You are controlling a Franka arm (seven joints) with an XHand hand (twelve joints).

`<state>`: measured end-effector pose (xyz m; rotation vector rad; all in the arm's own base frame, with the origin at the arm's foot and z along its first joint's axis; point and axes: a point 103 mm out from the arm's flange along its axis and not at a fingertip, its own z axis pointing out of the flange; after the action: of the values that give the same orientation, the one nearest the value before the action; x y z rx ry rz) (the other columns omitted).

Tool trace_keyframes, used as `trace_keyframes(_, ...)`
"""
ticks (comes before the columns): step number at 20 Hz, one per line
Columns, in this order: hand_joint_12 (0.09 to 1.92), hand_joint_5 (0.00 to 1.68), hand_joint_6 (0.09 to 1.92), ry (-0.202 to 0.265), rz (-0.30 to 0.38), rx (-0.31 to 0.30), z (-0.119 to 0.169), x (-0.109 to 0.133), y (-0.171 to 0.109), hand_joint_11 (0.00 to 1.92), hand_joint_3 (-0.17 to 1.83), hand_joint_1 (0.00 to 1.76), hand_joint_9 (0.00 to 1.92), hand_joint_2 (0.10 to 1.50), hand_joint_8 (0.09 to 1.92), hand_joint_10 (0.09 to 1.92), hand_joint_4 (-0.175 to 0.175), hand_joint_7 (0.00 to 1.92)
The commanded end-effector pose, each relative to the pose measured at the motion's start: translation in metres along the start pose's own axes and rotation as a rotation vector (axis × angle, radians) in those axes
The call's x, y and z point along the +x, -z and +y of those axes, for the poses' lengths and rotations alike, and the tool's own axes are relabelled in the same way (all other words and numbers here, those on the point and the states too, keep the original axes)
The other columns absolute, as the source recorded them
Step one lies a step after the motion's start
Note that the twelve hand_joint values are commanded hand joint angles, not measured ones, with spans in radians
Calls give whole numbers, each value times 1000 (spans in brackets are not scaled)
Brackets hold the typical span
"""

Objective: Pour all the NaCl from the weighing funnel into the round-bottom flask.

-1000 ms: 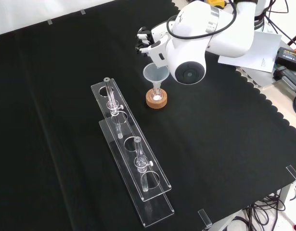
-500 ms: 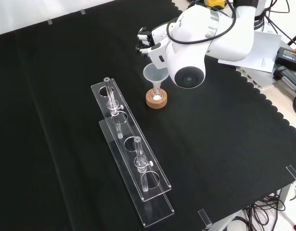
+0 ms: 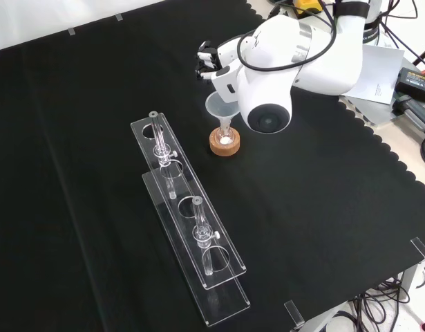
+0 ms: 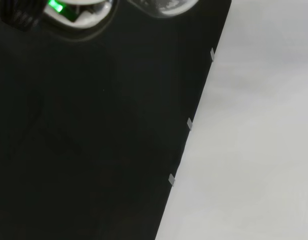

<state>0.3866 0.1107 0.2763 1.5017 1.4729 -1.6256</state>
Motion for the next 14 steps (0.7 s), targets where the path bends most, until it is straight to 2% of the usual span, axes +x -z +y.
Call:
trace_keyframes(1,984,1207,750,-3,-6,6,-1,0,1,894,555,1103,1015,734,641,231,175,609)
trace_keyframes(8,981,1207,751,-8,-31,8,-2,1,4,896,556,1103,1016,734,641,231,175,610)
trace_keyframes(14,979,1207,751,-8,-19,6,-2,-1,4,898,556,1103,1016,734,641,231,175,610)
